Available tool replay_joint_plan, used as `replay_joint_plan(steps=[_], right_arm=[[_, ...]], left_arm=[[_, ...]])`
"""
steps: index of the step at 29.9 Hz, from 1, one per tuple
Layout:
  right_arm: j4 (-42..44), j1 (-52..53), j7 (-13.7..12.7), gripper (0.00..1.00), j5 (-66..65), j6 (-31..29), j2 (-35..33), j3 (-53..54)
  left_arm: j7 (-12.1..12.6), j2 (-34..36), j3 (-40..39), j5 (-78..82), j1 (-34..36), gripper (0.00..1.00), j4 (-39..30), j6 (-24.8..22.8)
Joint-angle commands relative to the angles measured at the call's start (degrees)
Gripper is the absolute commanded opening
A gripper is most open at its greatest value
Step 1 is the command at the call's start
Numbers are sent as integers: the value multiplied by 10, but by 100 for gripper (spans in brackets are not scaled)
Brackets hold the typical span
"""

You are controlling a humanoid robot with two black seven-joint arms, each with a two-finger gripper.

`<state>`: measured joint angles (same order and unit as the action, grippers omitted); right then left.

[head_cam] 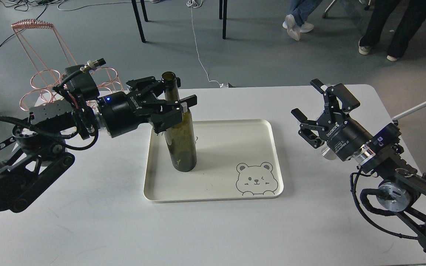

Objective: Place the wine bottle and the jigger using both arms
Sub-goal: 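Lift the bottle with the left gripper toward the copper rack, then lower the bottle into a slot of the copper rack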

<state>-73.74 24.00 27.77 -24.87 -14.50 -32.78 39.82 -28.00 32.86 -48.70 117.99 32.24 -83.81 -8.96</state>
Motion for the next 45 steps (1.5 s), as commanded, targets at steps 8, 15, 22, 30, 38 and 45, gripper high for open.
replay_joint_plan(steps=[8,15,22,30,38,45], right_arm=[[0,-4,0,99,0,0,0,2],[0,-4,0,99,0,0,1,2],[0,-4,0,99,0,1,1,2],[0,-11,0,99,-4,9,1,3],[-1,-12,0,99,-16,11,6,2],[0,-12,0,99,-16,11,7,3]], left_arm=[[0,1,0,2,10,25,1,0],[0,2,-1,0,28,21,0,0],[0,27,-1,-29,103,21,2,-2],[0,105,0,-60,182,21,74,-19],[0,135,0,-89,233,21,179,-38],[0,137,16,-88,261,21,245,-46]])
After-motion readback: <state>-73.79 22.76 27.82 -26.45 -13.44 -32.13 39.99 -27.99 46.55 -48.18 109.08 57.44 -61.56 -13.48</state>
